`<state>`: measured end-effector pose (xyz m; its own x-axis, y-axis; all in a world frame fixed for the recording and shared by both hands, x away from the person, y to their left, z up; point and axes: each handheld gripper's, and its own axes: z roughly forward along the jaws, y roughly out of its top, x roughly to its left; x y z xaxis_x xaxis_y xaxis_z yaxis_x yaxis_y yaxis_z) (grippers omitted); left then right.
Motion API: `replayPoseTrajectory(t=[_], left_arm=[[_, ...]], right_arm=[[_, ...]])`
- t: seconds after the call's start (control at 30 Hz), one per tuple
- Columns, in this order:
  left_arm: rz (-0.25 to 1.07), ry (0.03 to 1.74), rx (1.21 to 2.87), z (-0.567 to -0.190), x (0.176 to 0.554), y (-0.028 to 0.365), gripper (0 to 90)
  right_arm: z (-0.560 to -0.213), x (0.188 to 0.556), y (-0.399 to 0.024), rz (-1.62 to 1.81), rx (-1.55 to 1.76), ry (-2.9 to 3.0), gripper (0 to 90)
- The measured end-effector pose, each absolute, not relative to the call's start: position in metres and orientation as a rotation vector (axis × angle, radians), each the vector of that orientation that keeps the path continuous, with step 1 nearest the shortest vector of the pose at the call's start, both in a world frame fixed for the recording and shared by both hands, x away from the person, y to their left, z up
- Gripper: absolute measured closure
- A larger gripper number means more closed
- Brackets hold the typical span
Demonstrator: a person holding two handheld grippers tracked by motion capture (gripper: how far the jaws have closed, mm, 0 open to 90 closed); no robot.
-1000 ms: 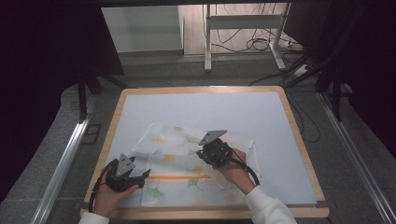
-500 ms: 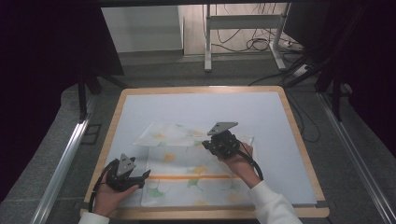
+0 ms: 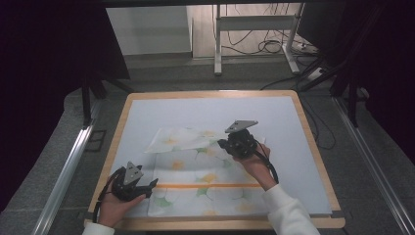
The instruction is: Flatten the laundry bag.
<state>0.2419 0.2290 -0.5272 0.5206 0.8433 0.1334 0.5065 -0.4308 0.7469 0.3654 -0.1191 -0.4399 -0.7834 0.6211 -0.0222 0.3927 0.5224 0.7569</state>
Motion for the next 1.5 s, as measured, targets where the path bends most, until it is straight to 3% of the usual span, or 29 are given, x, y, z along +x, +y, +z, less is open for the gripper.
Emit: replayPoseTrajectory(t=[1.5], left_arm=[[0.682,1.045,2.141,-0.527,0.239,0.226,25.0]], right_arm=[[-0.443,0.442,-0.14,1.148,1.096,2.368,89.4]])
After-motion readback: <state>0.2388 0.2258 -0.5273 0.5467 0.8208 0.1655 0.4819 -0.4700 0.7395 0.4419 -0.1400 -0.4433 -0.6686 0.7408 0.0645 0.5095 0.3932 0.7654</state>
